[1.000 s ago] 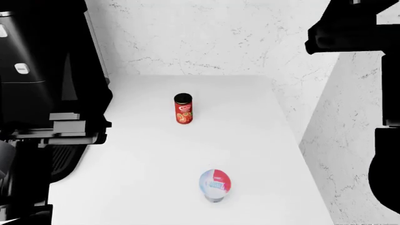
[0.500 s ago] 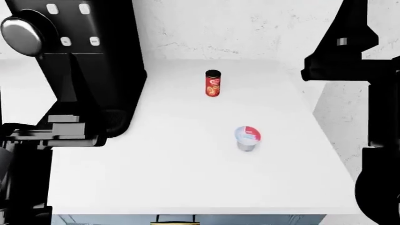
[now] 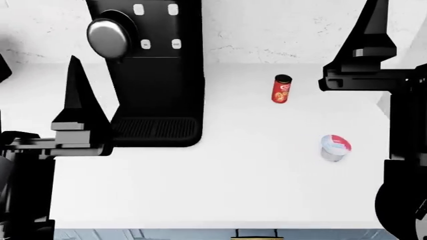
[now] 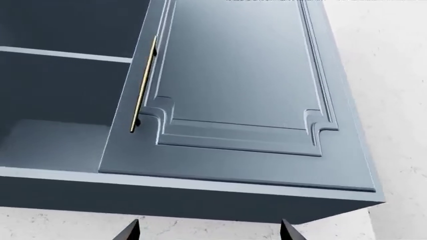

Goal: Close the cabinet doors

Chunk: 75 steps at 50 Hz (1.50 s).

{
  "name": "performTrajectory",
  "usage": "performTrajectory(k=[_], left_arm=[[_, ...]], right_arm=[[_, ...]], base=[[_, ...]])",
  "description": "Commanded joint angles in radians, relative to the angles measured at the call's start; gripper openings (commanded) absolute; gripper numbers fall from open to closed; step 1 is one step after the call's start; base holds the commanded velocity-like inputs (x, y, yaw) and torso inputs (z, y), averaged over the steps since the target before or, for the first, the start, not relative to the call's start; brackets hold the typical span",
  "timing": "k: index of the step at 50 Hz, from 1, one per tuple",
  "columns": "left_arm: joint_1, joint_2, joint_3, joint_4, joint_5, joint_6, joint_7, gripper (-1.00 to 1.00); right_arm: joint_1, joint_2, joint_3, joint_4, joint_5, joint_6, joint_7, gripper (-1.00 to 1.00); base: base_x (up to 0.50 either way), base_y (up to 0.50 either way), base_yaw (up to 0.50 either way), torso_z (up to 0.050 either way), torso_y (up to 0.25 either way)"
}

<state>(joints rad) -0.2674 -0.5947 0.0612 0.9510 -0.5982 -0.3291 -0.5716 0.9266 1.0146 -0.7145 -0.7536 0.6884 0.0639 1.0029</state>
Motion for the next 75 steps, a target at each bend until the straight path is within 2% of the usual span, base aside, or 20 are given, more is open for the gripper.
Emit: performTrajectory(k=[1, 32, 59, 61, 75], left_arm=[[0.001, -0.006, -0.003, -0.001, -0.006, 0.005, -0.004, 1.00], [0.002, -0.018, 0.003, 0.003, -0.008, 0.014, -0.017, 1.00], [0.000, -0.027, 0.010, -0.004, -0.010, 0.022, -0.022, 1.00], [0.001, -0.028, 0.009, -0.002, -0.011, 0.023, -0.024, 1.00], [0.001, -0.032, 0.014, -0.004, -0.008, 0.028, -0.027, 1.00]], right_arm=[[-0.006, -0.002, 0.003, 0.005, -0.006, -0.007, -0.001, 1.00], [-0.019, -0.004, 0.006, 0.007, -0.032, -0.020, -0.013, 1.00], [-0.035, -0.002, 0.015, 0.015, -0.021, -0.047, -0.033, 1.00], [-0.043, -0.010, 0.028, 0.033, 0.046, -0.074, -0.037, 1.00], [-0.047, -0.009, 0.039, 0.040, 0.052, -0.075, -0.027, 1.00]], base=[[0.00, 0.50, 0.00, 0.000, 0.000], [0.02, 0.50, 0.00, 0.000, 0.000], [0.33, 0.47, 0.00, 0.000, 0.000], [0.35, 0.46, 0.00, 0.000, 0.000], [0.08, 0.03, 0.00, 0.000, 0.000]])
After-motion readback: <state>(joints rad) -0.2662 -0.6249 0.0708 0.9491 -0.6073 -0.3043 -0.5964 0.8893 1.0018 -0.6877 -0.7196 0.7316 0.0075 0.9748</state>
